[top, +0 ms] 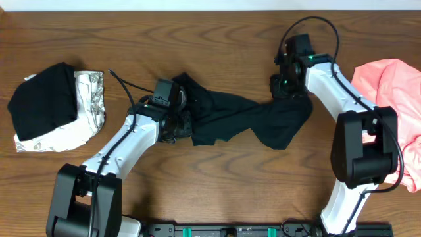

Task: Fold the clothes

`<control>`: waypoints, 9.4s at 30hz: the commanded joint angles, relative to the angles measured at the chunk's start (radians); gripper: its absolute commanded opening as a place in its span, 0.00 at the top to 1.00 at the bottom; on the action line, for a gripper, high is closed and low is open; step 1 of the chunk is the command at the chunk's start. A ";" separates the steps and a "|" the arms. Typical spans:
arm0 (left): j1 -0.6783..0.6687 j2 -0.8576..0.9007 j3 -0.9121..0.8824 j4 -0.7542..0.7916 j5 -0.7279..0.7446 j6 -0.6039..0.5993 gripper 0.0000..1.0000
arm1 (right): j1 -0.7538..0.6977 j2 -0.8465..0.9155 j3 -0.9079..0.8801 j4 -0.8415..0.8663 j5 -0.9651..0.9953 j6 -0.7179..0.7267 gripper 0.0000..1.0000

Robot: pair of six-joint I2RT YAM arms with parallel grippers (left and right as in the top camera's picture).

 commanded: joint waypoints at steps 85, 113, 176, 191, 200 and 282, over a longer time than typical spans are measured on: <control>0.003 -0.149 0.003 -0.007 -0.028 0.029 0.94 | 0.035 0.047 0.013 0.015 0.140 0.247 0.99; 0.003 -0.747 0.098 -0.130 -0.001 0.020 0.94 | 0.005 -0.793 0.015 -0.203 0.265 0.209 0.99; 0.022 -0.040 0.234 -0.441 -0.006 0.122 0.93 | -0.168 -0.441 0.038 -0.675 0.290 0.130 0.99; 0.022 -0.041 0.234 -0.511 0.003 0.121 0.93 | -0.169 -0.441 -0.040 -0.656 0.290 0.130 0.99; 0.022 -0.041 0.234 -0.679 0.025 0.121 0.93 | -0.169 -0.441 -0.149 -0.715 0.253 0.130 0.98; -0.079 0.325 0.255 0.268 -0.140 0.139 0.35 | -0.196 -0.223 -0.178 -0.018 0.095 0.093 0.38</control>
